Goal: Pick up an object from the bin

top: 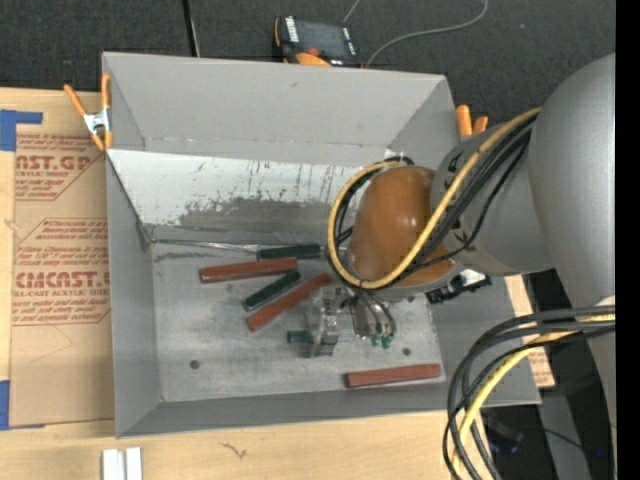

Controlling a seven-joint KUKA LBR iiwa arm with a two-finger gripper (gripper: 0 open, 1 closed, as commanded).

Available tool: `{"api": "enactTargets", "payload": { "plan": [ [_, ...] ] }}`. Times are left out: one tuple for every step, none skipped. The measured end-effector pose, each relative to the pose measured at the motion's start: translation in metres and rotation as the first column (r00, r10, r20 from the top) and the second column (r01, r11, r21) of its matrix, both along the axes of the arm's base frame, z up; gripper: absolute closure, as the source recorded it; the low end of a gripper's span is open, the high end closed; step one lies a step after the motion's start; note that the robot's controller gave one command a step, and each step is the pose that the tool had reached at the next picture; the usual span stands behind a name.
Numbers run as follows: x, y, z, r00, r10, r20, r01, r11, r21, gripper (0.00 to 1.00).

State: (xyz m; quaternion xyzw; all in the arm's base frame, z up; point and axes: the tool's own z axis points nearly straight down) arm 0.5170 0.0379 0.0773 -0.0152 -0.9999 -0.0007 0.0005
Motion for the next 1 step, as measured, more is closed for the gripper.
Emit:
{"api": "enactTargets", "payload": {
  "plan": [
    [0.0013, 0.0275, 0.1657, 0.884, 0.468, 0.008, -0.468, 0.884, -0.003, 1.0]
  ]
}}
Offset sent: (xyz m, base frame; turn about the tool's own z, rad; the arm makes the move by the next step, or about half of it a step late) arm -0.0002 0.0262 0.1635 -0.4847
